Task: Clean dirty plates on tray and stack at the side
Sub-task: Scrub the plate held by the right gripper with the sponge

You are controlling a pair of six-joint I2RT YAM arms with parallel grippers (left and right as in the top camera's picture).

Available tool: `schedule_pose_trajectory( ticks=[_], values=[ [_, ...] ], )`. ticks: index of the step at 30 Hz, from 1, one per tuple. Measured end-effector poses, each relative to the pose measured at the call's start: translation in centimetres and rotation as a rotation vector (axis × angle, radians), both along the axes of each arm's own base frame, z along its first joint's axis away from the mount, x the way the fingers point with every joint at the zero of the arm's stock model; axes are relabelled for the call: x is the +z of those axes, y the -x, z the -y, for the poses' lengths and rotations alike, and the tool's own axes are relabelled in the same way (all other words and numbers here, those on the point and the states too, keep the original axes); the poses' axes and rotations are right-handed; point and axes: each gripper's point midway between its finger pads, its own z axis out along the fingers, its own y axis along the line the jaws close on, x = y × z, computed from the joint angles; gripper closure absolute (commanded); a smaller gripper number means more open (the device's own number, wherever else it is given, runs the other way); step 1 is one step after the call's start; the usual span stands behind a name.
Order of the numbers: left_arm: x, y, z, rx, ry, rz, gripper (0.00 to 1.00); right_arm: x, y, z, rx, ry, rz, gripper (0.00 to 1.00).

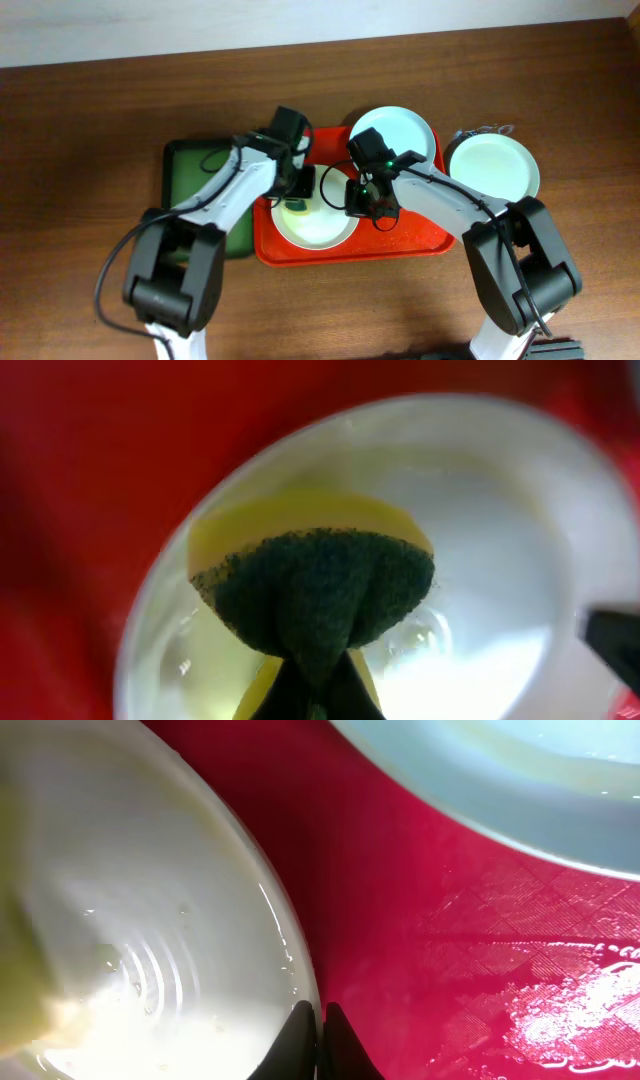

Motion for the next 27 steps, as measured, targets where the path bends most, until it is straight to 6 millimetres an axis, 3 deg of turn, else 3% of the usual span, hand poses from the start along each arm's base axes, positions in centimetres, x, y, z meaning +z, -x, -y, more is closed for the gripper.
schedule_pose_trajectory(
  ticks=[2,6,8,13,17,20,22,25,27],
  values=[
    [-1.2,0.2,0.3,-0.003,-0.011,-0.02,1.0,0.0,0.0,0.0,0.0,0.0,0.0,0.96],
    [-1.5,0.3,0.5,0.008,-0.009,-0.035,1.0,0.0,0.0,0.0,0.0,0.0,0.0,0.96],
    [-1.4,0.4,0.9,0.006,0.012,-0.044,1.0,0.0,0.0,0.0,0.0,0.001,-0.001,0.96],
    [-0.8,1.9,4.3,-0.078,0.205,-0.153,1.0,0.0,0.0,0.0,-0.001,0.002,-0.001,0.96],
    [-0.2,3.4,4.4,-0.09,0.219,-0.213,1.0,0.0,0.0,0.0,-0.001,0.001,-0.001,0.96],
    [1.8,3.1,3.2,-0.086,0.158,-0.151,1.0,0.0,0.0,0.0,-0.002,0.0,0.0,0.96],
    [4.9,2.2,2.0,-0.078,0.111,-0.047,1.0,0.0,0.0,0.0,-0.002,-0.001,0.002,0.96],
    [8.0,0.9,1.1,-0.064,0.069,0.069,1.0,0.0,0.0,0.0,-0.002,-0.001,0.002,0.96],
    [8.1,0.5,0.6,-0.058,0.04,0.093,1.0,0.0,0.0,0.0,-0.001,-0.001,0.002,0.96]
  ],
)
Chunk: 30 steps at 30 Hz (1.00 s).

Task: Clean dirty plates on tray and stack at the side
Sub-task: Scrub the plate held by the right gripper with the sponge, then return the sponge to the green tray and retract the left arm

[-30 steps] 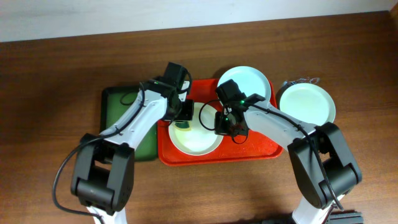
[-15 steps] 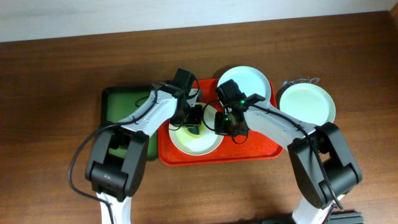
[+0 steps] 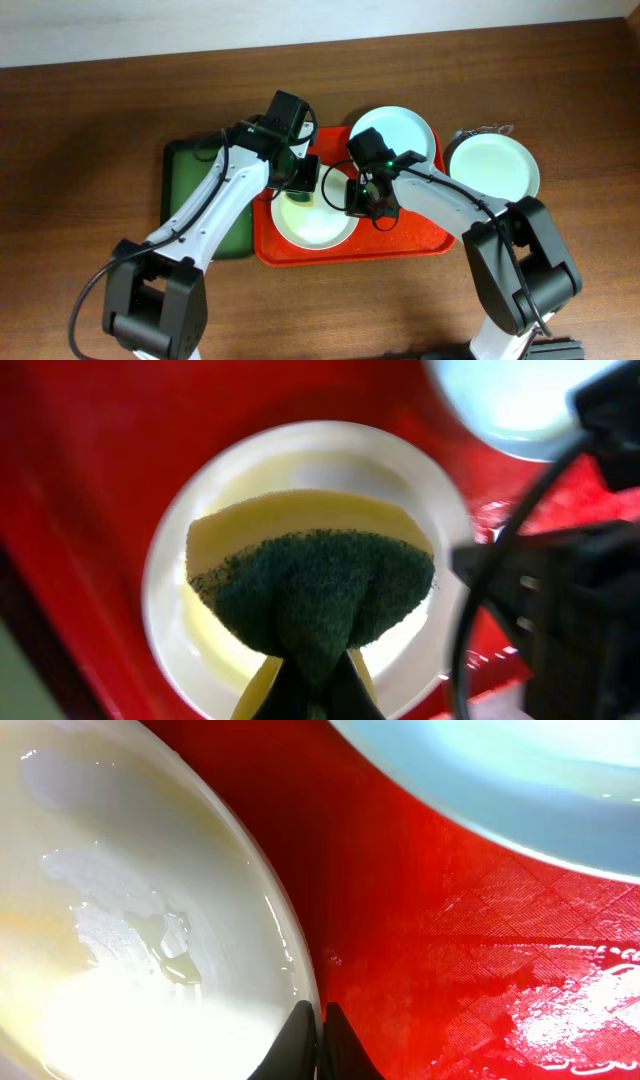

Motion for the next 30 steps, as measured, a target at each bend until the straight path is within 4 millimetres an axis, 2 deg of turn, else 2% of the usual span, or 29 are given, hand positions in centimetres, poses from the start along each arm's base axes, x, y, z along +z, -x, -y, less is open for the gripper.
schedule_pose_trajectory(
  ticks=[1,5,8,10,15,20,22,25,30],
  values=[
    [-0.2,-0.1,-0.3,0.005,-0.017,0.005,1.0,0.0,0.0,0.0,0.0,0.0,0.0,0.96],
    [-3.1,-1.0,-0.4,0.011,-0.062,-0.013,1.0,0.0,0.0,0.0,-0.001,0.0,0.0,0.96],
    [-6.2,-1.4,-0.1,0.011,-0.083,-0.047,1.0,0.0,0.0,0.0,-0.001,-0.001,0.0,0.96],
    [-9.3,-1.3,-0.1,0.017,-0.105,-0.098,1.0,0.0,0.0,0.0,-0.001,-0.001,-0.001,0.96],
    [-9.3,-1.1,0.4,0.021,-0.053,-0.14,1.0,0.0,0.0,0.0,-0.001,-0.001,-0.001,0.96],
    [-8.8,0.7,3.1,-0.04,0.123,-0.24,1.0,0.0,0.0,0.0,-0.001,0.0,-0.001,0.96],
    [-8.5,1.1,3.4,-0.049,0.136,-0.248,1.0,0.0,0.0,0.0,-0.001,0.0,-0.002,0.96],
    [-7.2,1.4,2.3,-0.04,0.09,-0.222,1.0,0.0,0.0,0.0,-0.001,0.0,-0.002,0.96],
    [-3.4,1.5,-1.8,0.023,-0.095,-0.125,1.0,0.0,0.0,0.0,-0.001,0.0,-0.002,0.96]
  ],
)
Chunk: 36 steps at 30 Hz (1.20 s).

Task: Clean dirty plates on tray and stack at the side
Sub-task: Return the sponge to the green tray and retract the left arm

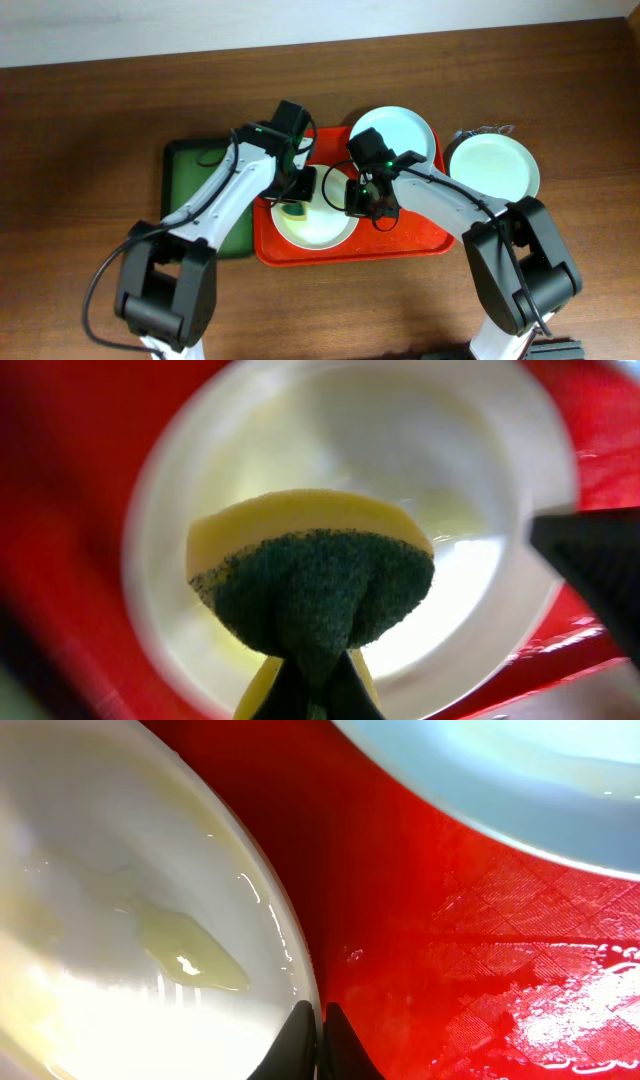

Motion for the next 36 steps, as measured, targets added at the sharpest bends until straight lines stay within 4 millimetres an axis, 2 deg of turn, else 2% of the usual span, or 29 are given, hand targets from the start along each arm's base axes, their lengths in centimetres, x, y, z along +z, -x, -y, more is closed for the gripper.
schedule_pose_trajectory(
  ticks=[4,9,16,20,23,26,28,31,36],
  values=[
    [0.3,-1.4,-3.9,0.088,-0.081,0.023,1.0,0.0,0.0,0.0,0.0,0.0,0.0,0.95],
    [0.2,-3.3,-10.8,0.256,-0.12,0.014,1.0,0.0,0.0,0.0,0.0,0.0,0.0,0.96],
    [0.2,-3.1,-14.4,0.27,-0.237,0.013,1.0,0.0,0.0,0.0,0.0,0.001,-0.001,0.95],
    [0.3,-3.3,-17.2,0.324,-0.284,0.015,1.0,0.0,0.0,0.0,0.0,0.001,-0.001,0.95],
    [0.3,-3.4,-18.6,0.355,-0.299,0.014,1.0,0.0,0.0,0.0,-0.001,0.001,-0.001,0.95],
    [0.1,-3.5,-19.0,0.364,-0.306,0.02,1.0,0.0,0.0,0.0,-0.001,0.0,-0.001,0.95],
    [-0.5,-3.8,-19.2,0.368,-0.312,0.042,1.0,0.0,0.0,0.0,0.0,0.0,-0.001,0.95],
    [-2.0,-3.0,-19.7,0.367,-0.342,0.03,1.0,0.0,0.0,0.0,0.0,0.001,-0.001,0.95],
    [-3.1,-2.7,-19.9,0.368,-0.35,0.034,0.99,0.0,0.0,0.0,0.0,0.001,-0.001,0.95]
  ],
)
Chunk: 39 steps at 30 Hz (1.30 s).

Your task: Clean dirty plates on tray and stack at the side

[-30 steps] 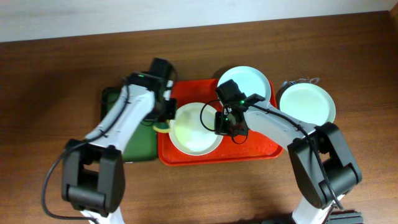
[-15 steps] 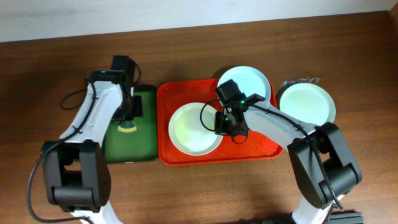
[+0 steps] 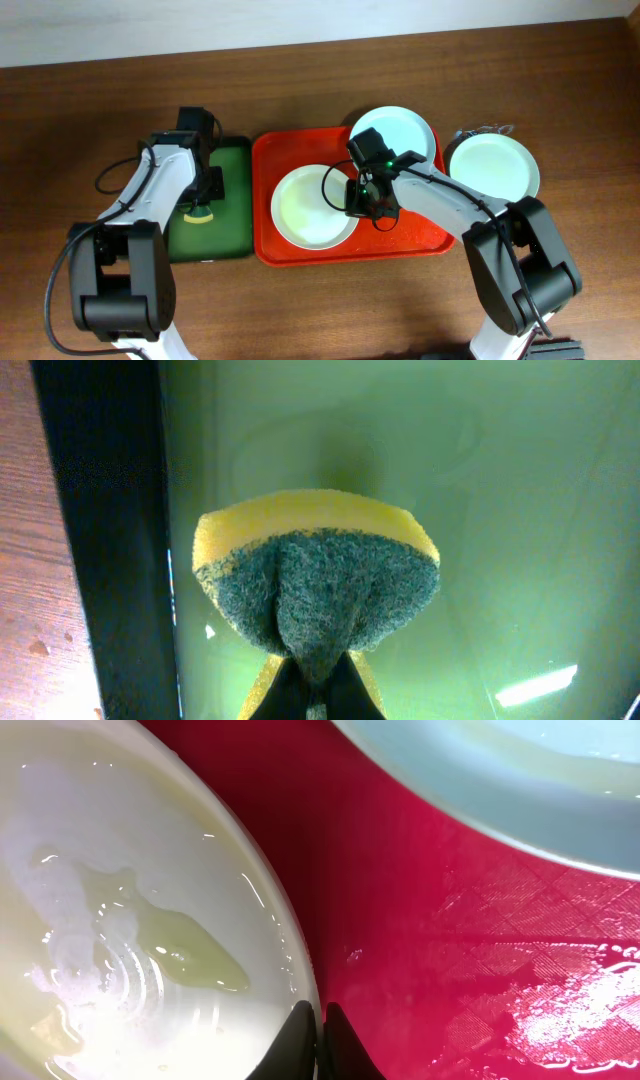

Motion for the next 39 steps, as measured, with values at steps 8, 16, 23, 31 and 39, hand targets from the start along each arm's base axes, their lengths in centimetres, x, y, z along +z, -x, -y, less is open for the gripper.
schedule_pose_trajectory(
  ticks=[8,16,23,31,39],
  values=[
    [-0.5,0.4,-0.3,0.01,-0.015,-0.005,0.34,0.0,0.0,0.0,-0.001,0.0,0.0,0.95],
    [7.2,-2.0,-1.6,0.102,0.012,0.184,0.0,0.0,0.0,0.0,0.0,0.0,0.0,0.95],
    [12.5,-1.0,-8.9,0.339,0.051,0.338,0.01,0.0,0.0,0.0,-0.002,-0.001,-0.001,0.89],
    [12.4,-0.4,-10.9,0.409,0.091,0.338,0.01,0.0,0.0,0.0,-0.001,0.0,-0.002,0.89],
    [12.4,-0.4,-10.8,0.407,0.097,0.337,0.01,-0.1,0.0,0.0,-0.001,-0.002,0.002,0.87]
  ],
)
